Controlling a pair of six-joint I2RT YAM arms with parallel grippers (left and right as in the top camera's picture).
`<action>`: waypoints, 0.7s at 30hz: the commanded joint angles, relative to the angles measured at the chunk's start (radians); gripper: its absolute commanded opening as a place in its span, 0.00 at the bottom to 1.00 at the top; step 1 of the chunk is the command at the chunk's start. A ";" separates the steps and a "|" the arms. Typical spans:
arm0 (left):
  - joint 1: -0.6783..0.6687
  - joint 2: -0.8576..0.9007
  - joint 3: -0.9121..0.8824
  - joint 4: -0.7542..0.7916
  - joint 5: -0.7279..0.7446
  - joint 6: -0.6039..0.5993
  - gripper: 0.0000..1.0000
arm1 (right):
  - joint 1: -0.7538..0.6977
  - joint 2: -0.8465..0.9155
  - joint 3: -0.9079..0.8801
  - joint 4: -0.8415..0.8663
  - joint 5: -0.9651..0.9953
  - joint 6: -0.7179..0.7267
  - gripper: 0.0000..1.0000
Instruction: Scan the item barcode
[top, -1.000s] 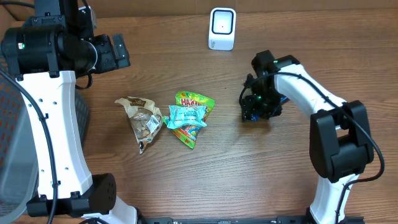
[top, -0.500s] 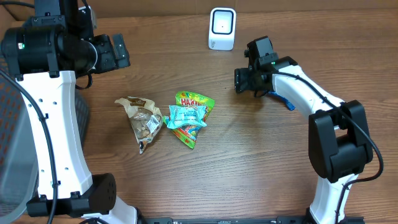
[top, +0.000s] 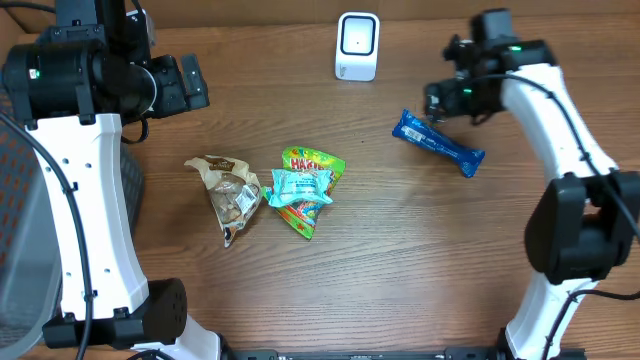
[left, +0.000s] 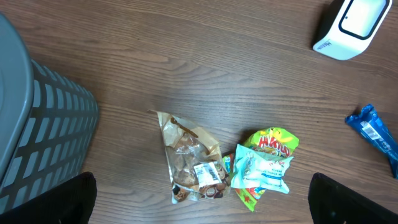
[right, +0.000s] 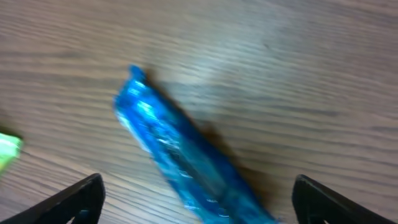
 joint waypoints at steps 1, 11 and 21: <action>-0.003 -0.016 0.000 0.000 0.011 -0.017 1.00 | -0.055 0.068 -0.032 -0.003 -0.167 -0.200 0.93; -0.003 -0.016 0.000 0.000 0.011 -0.017 1.00 | -0.102 0.198 -0.040 -0.050 -0.316 -0.312 0.87; -0.003 -0.016 0.000 0.000 0.011 -0.017 1.00 | -0.102 0.254 -0.041 -0.047 -0.338 -0.204 0.70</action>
